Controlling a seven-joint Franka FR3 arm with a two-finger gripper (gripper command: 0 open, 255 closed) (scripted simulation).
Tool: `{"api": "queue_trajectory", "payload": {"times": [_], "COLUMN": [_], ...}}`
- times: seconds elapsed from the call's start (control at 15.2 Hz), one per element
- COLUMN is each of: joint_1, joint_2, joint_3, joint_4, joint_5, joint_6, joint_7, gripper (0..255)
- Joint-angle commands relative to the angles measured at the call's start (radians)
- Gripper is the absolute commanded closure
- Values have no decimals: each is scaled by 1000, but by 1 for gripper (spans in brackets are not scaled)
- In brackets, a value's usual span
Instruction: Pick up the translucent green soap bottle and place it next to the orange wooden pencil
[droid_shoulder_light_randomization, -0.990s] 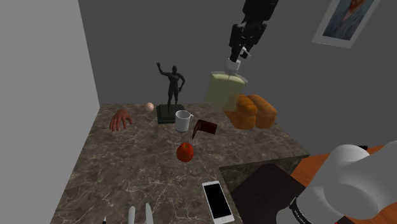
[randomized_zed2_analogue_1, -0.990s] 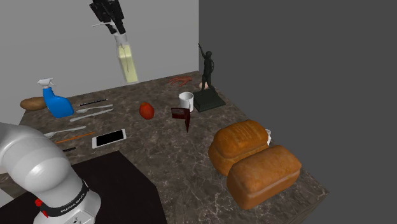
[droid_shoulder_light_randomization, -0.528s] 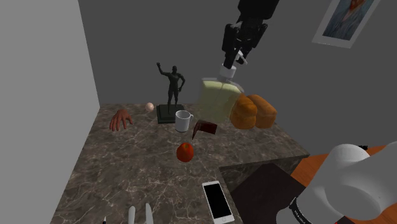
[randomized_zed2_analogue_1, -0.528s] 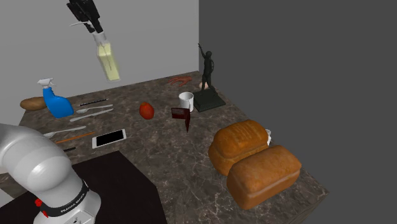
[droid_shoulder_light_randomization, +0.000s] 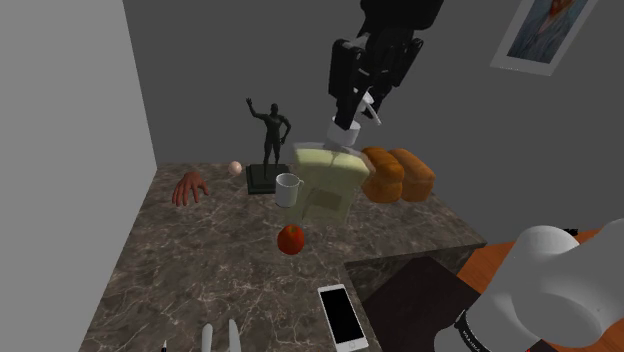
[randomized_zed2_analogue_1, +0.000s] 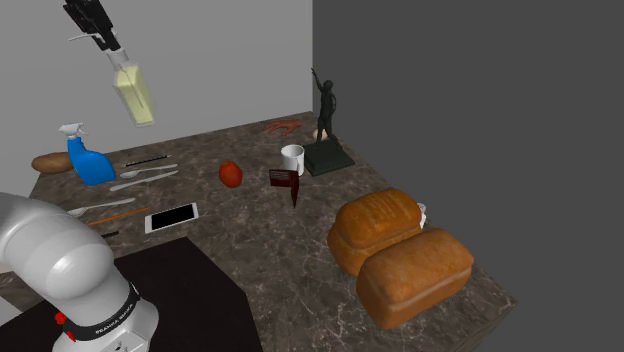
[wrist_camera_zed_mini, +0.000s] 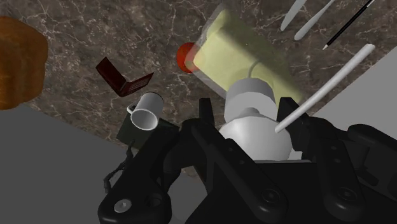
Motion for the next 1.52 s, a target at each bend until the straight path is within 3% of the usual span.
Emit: {"api": "queue_trajectory", "payload": {"times": [0.0, 0.2, 1.45], "joint_1": [2, 4, 46], "joint_2": [26, 82, -26], "joint_3": [46, 142, 129], "joint_4": [38, 110, -238], "joint_5": [3, 0, 54], "joint_6": [-16, -40, 210], "joint_7": [52, 154, 157], "gripper": [255, 255, 255]}}
